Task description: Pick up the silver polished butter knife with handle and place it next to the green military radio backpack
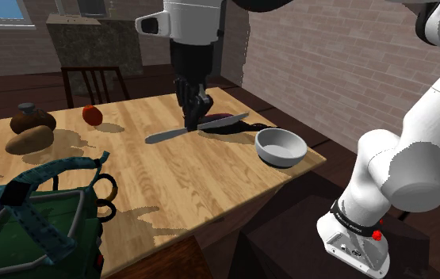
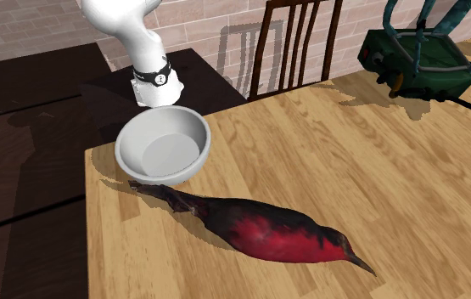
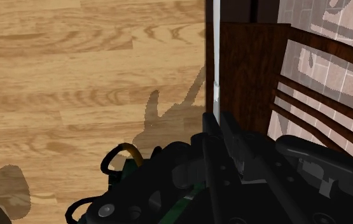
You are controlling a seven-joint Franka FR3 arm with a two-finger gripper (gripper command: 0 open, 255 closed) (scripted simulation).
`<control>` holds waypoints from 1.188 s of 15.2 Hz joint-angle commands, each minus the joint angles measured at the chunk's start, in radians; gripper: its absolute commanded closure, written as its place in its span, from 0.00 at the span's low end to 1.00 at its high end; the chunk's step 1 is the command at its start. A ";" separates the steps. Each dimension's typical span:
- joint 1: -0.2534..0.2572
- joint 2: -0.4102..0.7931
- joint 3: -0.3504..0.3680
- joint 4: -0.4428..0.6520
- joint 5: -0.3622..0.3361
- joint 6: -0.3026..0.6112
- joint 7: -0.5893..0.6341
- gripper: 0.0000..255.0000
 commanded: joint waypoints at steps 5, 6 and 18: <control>0.001 -0.005 0.001 -0.085 0.002 0.081 -0.002 1.00; 0.001 -0.004 0.001 -0.099 0.002 0.095 -0.003 1.00; 0.003 0.015 0.005 -0.240 0.000 0.255 -0.002 1.00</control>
